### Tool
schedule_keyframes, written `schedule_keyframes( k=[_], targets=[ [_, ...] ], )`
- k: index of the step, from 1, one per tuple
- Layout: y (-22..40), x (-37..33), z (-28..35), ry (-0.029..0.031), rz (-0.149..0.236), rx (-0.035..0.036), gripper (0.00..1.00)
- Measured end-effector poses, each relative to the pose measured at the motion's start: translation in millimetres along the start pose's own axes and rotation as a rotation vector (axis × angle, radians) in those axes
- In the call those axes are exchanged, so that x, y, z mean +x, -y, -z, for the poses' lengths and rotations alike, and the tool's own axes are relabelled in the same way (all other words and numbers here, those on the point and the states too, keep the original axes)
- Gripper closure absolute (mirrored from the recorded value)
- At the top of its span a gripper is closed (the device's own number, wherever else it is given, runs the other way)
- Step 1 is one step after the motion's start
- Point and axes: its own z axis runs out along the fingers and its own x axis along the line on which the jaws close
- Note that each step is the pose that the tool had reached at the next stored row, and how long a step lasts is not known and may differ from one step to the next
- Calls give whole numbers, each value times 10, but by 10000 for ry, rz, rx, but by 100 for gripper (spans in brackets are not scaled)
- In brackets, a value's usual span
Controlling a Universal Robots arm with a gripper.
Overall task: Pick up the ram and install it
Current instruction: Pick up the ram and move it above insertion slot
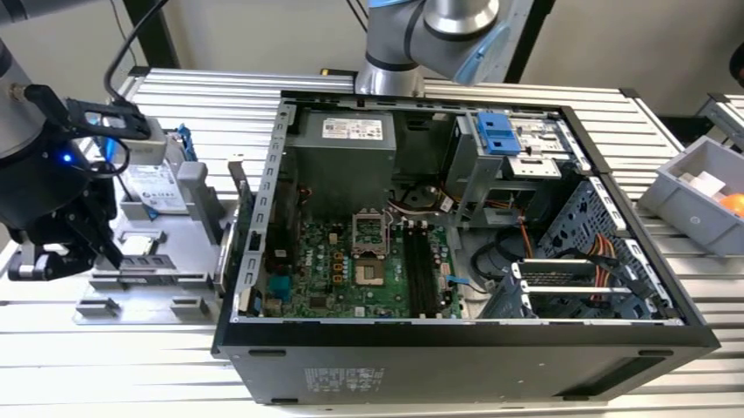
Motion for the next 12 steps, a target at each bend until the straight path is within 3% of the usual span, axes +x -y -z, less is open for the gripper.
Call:
schedule_keyframes(
  k=[12],
  targets=[
    [-1, -5, 89, 0, 0, 0, 100]
  ],
)
